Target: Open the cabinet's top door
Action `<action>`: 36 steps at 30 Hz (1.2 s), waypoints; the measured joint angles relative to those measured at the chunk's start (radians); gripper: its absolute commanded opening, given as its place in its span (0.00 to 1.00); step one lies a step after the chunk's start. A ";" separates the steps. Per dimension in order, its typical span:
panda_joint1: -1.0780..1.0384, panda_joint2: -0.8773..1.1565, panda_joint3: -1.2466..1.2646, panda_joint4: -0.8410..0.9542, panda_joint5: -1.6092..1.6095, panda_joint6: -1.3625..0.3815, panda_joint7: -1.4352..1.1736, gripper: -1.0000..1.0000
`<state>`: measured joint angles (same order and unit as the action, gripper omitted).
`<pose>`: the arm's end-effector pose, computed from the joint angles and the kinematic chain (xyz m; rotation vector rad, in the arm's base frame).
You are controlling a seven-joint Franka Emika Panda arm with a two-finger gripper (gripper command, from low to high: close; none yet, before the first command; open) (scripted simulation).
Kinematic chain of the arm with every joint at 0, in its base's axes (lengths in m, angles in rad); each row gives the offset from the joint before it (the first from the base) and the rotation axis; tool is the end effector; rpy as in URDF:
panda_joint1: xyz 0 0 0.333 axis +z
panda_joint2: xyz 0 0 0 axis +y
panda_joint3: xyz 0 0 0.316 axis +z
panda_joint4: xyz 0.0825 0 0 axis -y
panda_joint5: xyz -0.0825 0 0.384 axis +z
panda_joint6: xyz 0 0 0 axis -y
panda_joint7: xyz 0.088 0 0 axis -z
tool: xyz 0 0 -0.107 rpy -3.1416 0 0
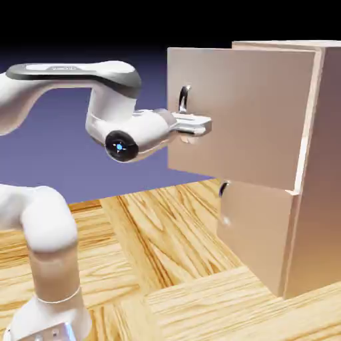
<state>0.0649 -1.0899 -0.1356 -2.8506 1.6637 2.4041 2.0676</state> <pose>0.2875 -0.0168 0.5336 0.0361 1.7020 1.1764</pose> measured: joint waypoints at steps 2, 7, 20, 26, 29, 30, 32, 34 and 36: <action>-0.011 -0.018 -0.058 -0.007 -0.086 -0.062 0.030 0.00; -0.043 -0.028 -0.224 0.007 -0.304 -0.247 0.080 0.00; 0.057 0.162 -0.682 0.280 -0.724 -0.782 0.077 0.00; -0.150 0.276 -0.551 0.293 -0.636 -0.934 0.010 0.00; -0.258 0.328 -0.472 0.289 -0.582 -0.991 -0.025 0.00; -0.295 0.350 -0.447 0.291 -0.565 -1.014 -0.038 0.00; -0.357 0.416 -0.414 0.314 -0.543 -1.083 -0.073 0.00; -0.342 0.488 -0.456 0.375 -0.570 -1.165 -0.101 0.00; -0.310 0.561 -0.511 0.445 -0.602 -1.248 -0.128 0.00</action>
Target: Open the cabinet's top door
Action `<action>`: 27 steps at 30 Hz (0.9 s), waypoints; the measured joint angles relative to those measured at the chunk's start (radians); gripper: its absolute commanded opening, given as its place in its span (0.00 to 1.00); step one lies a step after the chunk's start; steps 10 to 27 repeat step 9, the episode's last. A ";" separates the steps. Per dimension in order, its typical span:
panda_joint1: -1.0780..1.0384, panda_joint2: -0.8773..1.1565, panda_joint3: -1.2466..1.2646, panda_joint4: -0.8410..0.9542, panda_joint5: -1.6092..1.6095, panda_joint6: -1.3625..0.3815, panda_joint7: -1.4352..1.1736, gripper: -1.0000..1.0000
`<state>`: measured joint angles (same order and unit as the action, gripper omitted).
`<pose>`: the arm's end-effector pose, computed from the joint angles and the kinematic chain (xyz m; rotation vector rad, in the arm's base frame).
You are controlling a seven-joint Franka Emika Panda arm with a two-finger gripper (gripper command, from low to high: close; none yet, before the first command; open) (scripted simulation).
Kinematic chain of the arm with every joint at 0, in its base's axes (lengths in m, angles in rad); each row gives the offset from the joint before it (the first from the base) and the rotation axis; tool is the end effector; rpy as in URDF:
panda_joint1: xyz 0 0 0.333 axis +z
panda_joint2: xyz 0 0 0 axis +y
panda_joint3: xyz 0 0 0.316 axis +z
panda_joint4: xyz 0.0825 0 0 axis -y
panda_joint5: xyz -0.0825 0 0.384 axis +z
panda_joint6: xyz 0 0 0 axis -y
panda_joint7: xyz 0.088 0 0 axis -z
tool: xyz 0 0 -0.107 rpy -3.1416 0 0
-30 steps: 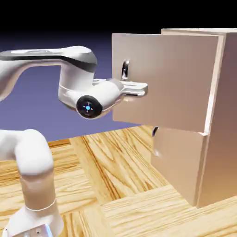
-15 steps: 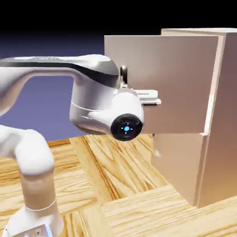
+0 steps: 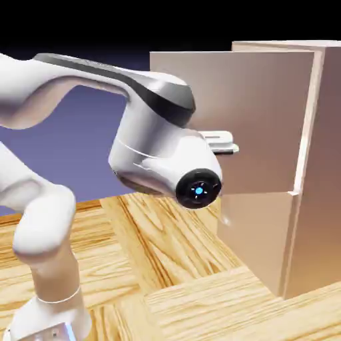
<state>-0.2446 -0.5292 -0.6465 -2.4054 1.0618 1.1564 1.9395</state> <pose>0.2715 -0.2069 0.5343 -0.4889 1.7657 1.5927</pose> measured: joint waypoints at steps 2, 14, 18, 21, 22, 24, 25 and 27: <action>0.032 0.072 -0.051 0.069 -0.025 -0.081 -0.029 0.00; 0.107 0.325 -0.191 0.298 -0.066 -0.349 -0.147 1.00; 0.107 0.325 -0.191 0.298 -0.066 -0.349 -0.147 1.00; 0.107 0.325 -0.191 0.298 -0.066 -0.349 -0.147 1.00; 0.107 0.325 -0.191 0.298 -0.066 -0.349 -0.147 1.00; 0.107 0.325 -0.191 0.298 -0.066 -0.349 -0.147 1.00; 0.107 0.325 -0.191 0.298 -0.066 -0.349 -0.147 1.00; 0.107 0.325 -0.191 0.298 -0.066 -0.349 -0.147 1.00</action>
